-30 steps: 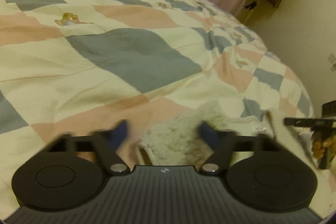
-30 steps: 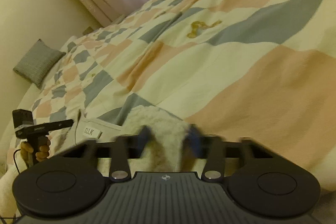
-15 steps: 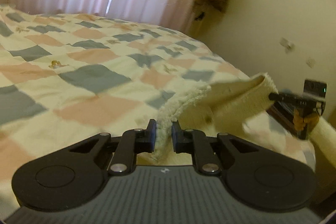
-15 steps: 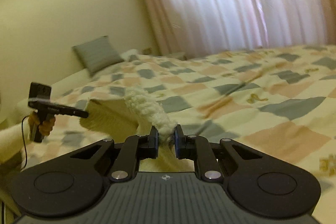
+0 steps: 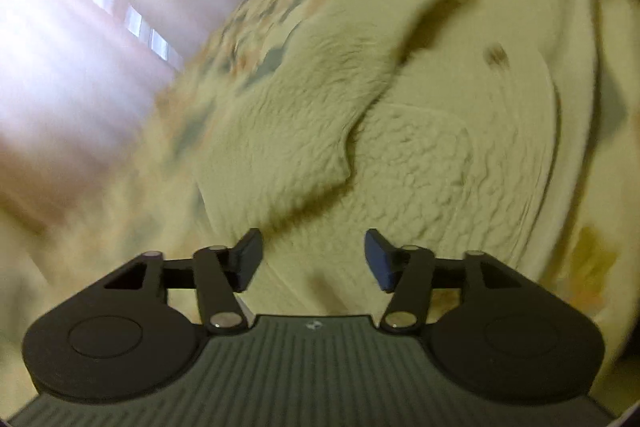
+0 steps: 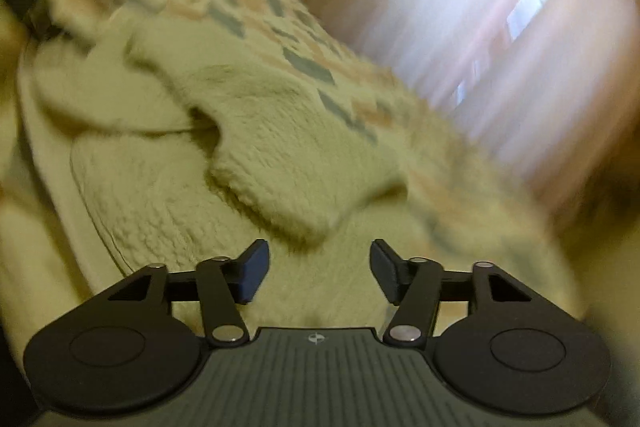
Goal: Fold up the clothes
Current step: 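Lift the hem with both grippers and fold it over toward the collar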
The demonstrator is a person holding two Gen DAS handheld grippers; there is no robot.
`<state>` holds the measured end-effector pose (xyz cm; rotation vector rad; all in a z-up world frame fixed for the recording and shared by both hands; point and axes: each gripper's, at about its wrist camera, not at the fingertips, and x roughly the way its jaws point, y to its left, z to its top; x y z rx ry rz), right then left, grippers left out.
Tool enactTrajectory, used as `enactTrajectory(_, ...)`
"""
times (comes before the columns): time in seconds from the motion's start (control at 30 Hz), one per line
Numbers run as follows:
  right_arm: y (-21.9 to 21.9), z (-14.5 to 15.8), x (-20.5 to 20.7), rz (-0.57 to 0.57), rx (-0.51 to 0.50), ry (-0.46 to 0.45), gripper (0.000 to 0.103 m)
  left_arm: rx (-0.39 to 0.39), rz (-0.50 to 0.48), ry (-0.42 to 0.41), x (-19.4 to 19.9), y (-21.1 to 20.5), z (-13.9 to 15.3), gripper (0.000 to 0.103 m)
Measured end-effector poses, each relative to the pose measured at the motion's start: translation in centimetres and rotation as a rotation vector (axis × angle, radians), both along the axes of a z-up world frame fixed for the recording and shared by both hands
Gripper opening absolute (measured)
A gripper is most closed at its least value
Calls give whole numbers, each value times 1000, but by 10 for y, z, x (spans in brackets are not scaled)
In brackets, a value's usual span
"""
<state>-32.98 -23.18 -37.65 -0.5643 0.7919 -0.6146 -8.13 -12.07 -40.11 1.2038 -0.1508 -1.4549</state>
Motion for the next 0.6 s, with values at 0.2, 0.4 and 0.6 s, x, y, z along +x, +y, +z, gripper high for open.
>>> enactTrajectory(0.2, 24, -36, 22, 62, -182, 220, 54, -4, -153, -341, -8, -24, -37, 60)
enactTrajectory(0.4, 10, -47, 37, 165, -246, 298, 47, 30, -283, -491, -1, -45, -50, 59)
enactTrajectory(0.6, 0, -14, 22, 142, -217, 253, 6, 87, -248, -405, -15, -28, -36, 10)
